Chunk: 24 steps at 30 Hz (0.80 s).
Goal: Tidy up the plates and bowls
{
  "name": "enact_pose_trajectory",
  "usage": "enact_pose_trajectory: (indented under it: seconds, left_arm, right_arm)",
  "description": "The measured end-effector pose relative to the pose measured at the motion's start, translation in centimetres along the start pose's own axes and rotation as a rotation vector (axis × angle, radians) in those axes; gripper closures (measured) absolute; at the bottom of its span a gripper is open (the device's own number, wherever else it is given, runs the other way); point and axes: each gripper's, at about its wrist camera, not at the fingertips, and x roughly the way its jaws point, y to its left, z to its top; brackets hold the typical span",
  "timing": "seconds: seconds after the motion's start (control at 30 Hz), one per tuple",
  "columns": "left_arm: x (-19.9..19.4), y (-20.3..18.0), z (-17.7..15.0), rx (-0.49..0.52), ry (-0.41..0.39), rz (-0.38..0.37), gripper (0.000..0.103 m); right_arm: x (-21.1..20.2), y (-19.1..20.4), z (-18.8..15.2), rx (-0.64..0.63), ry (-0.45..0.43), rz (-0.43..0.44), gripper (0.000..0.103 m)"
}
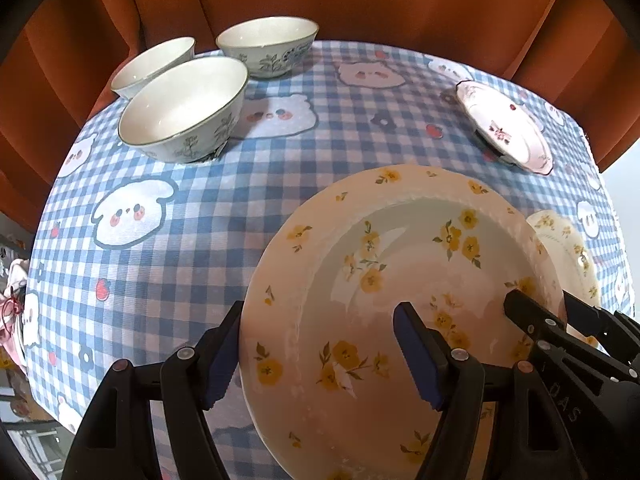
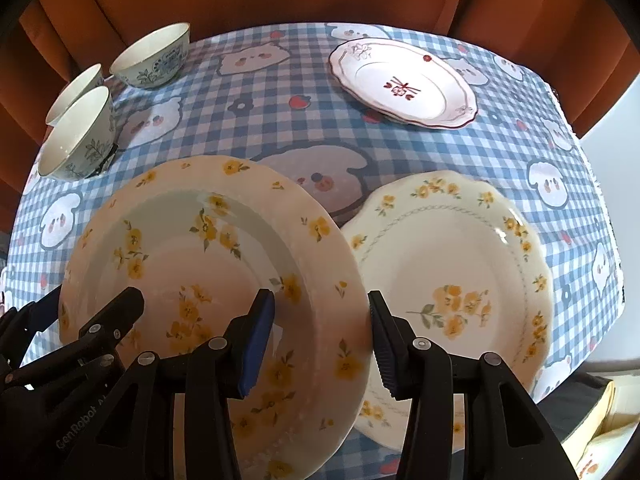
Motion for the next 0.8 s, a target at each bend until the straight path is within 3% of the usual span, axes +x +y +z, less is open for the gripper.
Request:
enact_pose_trajectory:
  seconds: [0.8]
  left_arm:
    - [-1.4,-12.5,-1.1,-0.063,-0.035,0.032,0.030]
  right_arm:
    - [-1.0,-12.3,0.0,-0.050,-0.015,0.040,0.053]
